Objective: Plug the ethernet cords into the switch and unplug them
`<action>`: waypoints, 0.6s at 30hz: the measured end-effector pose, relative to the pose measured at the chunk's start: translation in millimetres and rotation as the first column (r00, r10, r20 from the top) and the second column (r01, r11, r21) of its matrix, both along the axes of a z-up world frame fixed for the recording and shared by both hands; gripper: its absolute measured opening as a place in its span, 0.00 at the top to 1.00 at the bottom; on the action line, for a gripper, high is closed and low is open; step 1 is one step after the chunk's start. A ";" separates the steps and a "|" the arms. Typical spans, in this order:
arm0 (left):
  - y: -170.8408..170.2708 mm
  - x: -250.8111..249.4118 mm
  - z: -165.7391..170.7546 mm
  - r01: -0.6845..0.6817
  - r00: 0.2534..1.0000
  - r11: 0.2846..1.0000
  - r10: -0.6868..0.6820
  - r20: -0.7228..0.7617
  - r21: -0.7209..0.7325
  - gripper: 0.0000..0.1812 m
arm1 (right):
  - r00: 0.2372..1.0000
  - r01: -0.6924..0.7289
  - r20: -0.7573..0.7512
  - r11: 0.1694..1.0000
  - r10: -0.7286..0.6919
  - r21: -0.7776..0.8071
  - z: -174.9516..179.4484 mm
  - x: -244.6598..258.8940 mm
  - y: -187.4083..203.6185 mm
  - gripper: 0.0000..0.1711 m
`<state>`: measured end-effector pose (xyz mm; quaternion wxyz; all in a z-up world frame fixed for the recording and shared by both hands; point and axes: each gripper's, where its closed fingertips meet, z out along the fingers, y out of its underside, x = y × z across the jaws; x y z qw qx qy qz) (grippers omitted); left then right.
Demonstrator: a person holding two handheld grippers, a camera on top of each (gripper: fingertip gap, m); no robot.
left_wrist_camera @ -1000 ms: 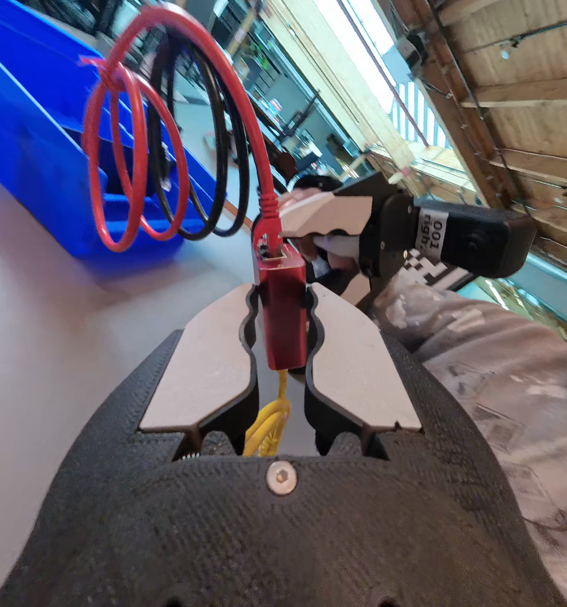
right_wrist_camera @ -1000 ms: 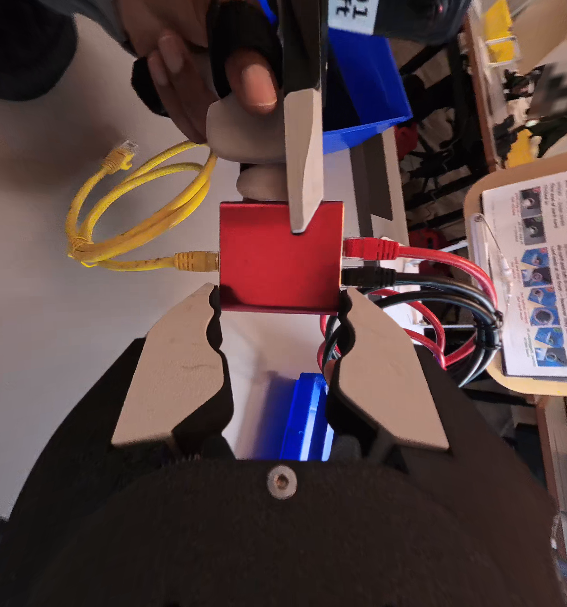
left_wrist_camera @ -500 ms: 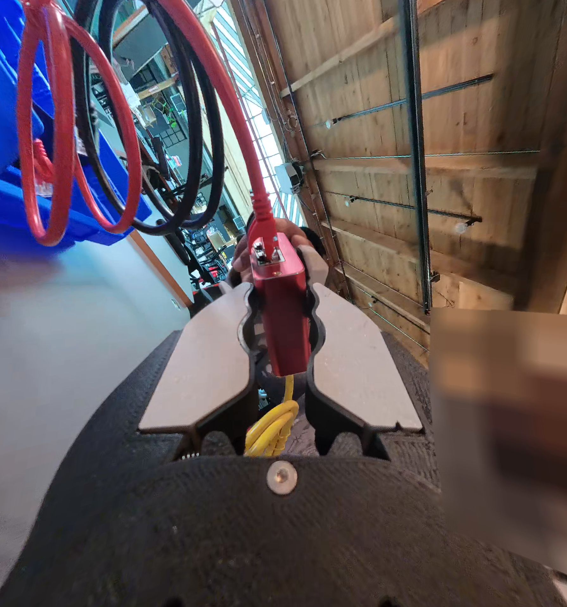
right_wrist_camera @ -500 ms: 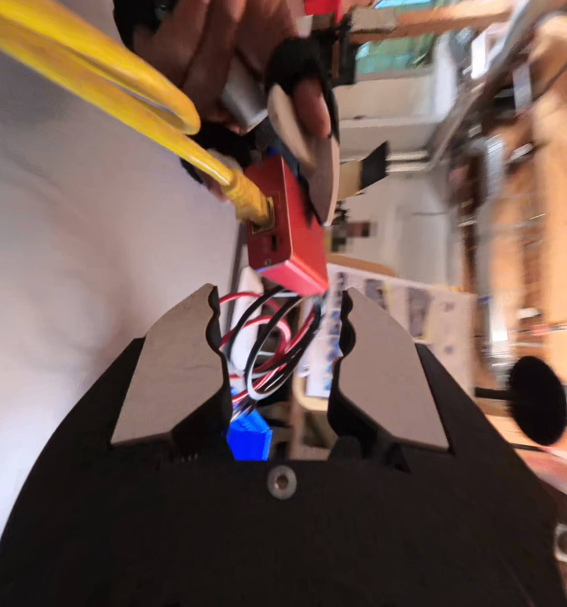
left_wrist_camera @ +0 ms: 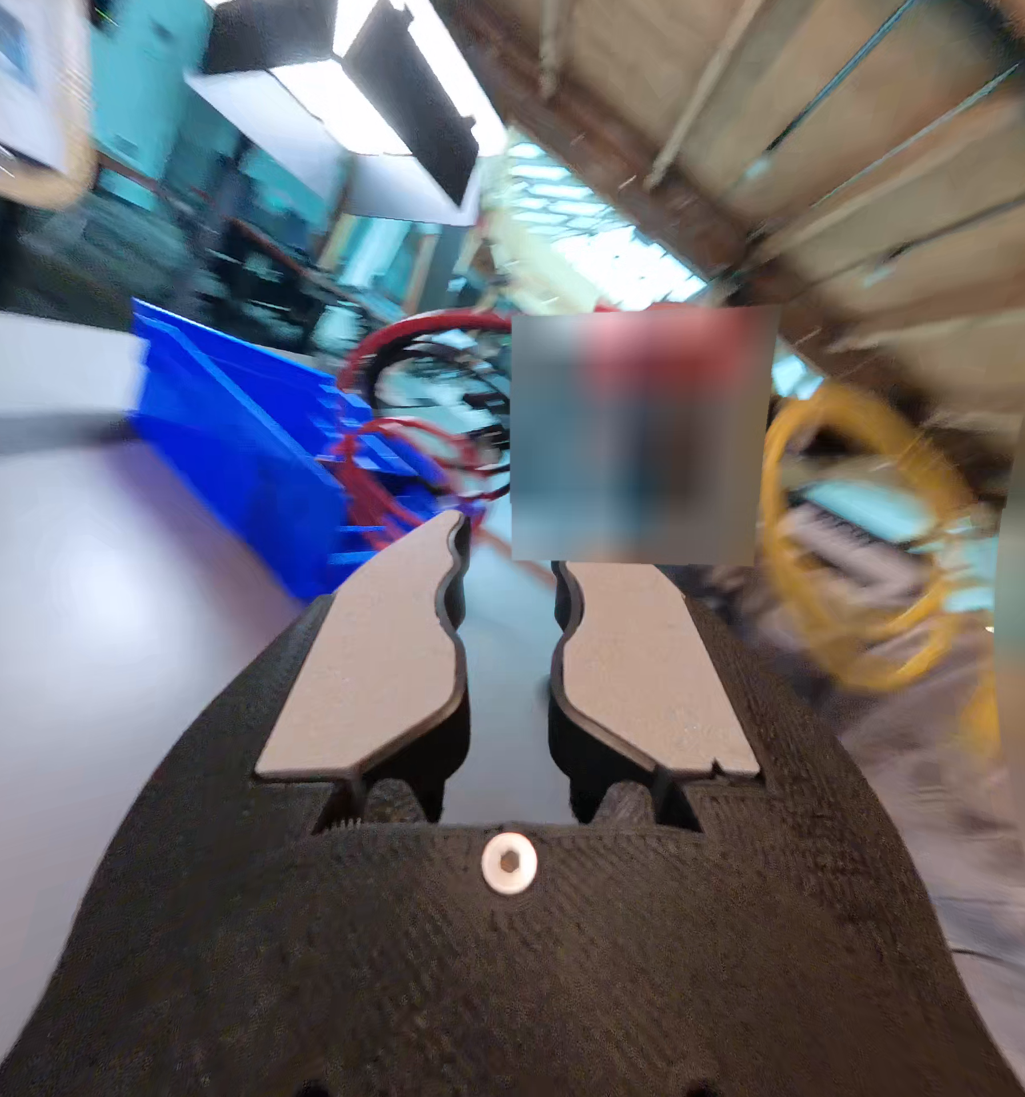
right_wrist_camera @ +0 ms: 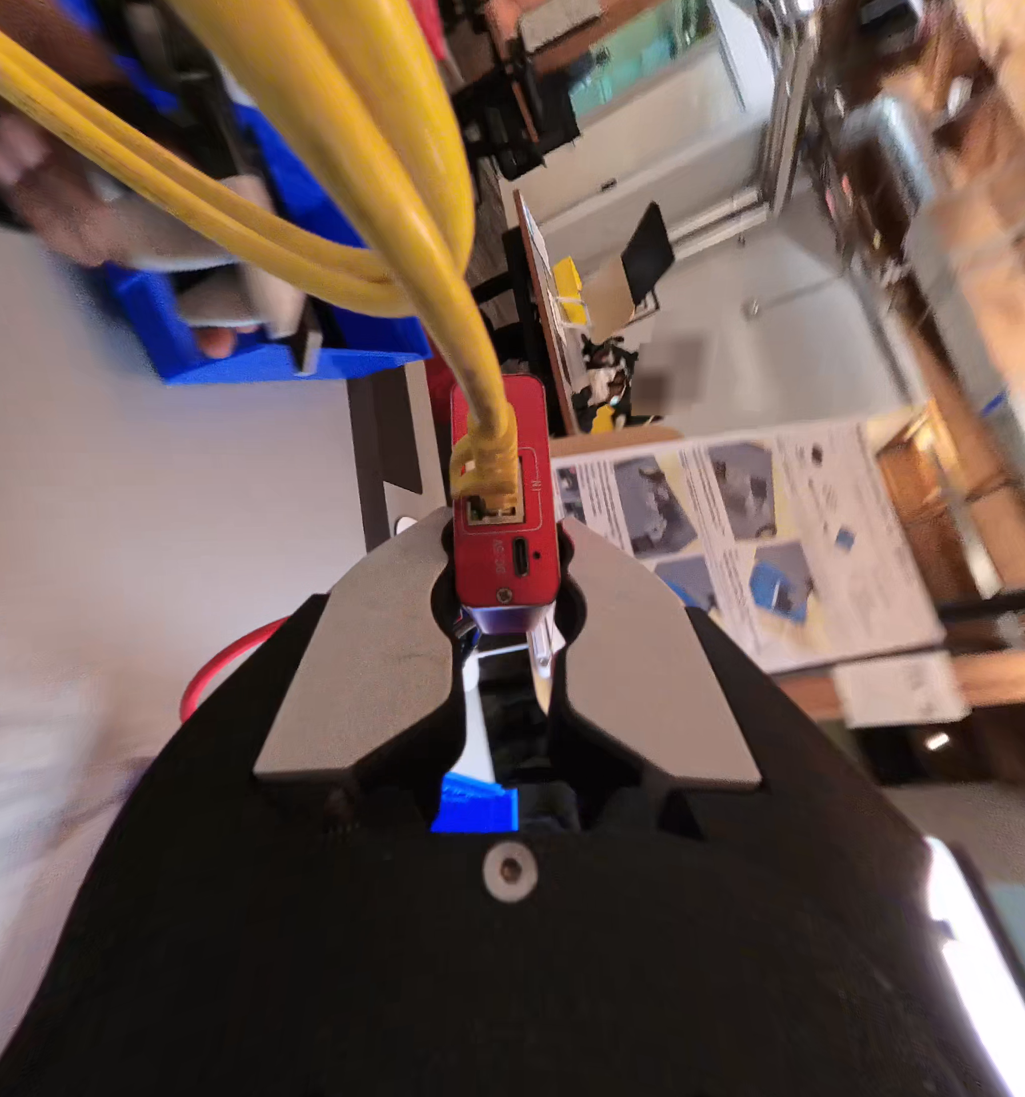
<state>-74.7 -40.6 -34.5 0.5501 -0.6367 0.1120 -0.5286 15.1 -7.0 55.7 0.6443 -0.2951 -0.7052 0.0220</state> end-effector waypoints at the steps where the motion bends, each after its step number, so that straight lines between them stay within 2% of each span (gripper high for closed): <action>1: 2.7 -7.2 -5.2 -0.080 0.989 0.996 0.086 -0.122 0.048 0.86 | 0.999 0.040 -0.013 0.995 -0.042 -0.086 16.7 5.0 15.5 0.84; 3: 7.0 -21.2 -13.0 -0.223 0.906 0.959 0.270 -0.327 0.173 0.87 | 0.993 0.092 -0.048 0.968 -0.105 -0.232 49.1 15.1 45.4 0.84; 6: 7.0 -35.6 -18.4 -0.339 0.748 0.880 0.467 -0.472 0.333 0.87 | 0.974 0.159 -0.097 0.920 -0.206 -0.358 87.7 29.7 93.0 0.83; 8: 5.8 -39.9 -24.2 -0.365 0.687 0.857 0.512 -0.516 0.364 0.87 | 0.954 0.210 -0.116 0.894 -0.276 -0.395 103.5 39.3 125.4 0.84; 10: 4.8 -41.6 -31.5 -0.379 0.671 0.856 0.516 -0.533 0.351 0.87 | 0.929 0.254 -0.141 0.867 -0.342 -0.430 110.3 49.2 157.9 0.84; 14: 7.6 -48.8 -51.6 -0.432 0.632 0.852 0.519 -0.576 0.294 0.86 | 0.847 0.320 -0.217 0.792 -0.485 -0.520 91.4 75.6 226.0 0.84; 18: 13.2 -60.0 -65.8 -0.493 0.590 0.835 0.527 -0.613 0.243 0.86 | 0.764 0.329 -0.214 0.654 -0.608 -0.681 22.1 103.6 280.8 0.84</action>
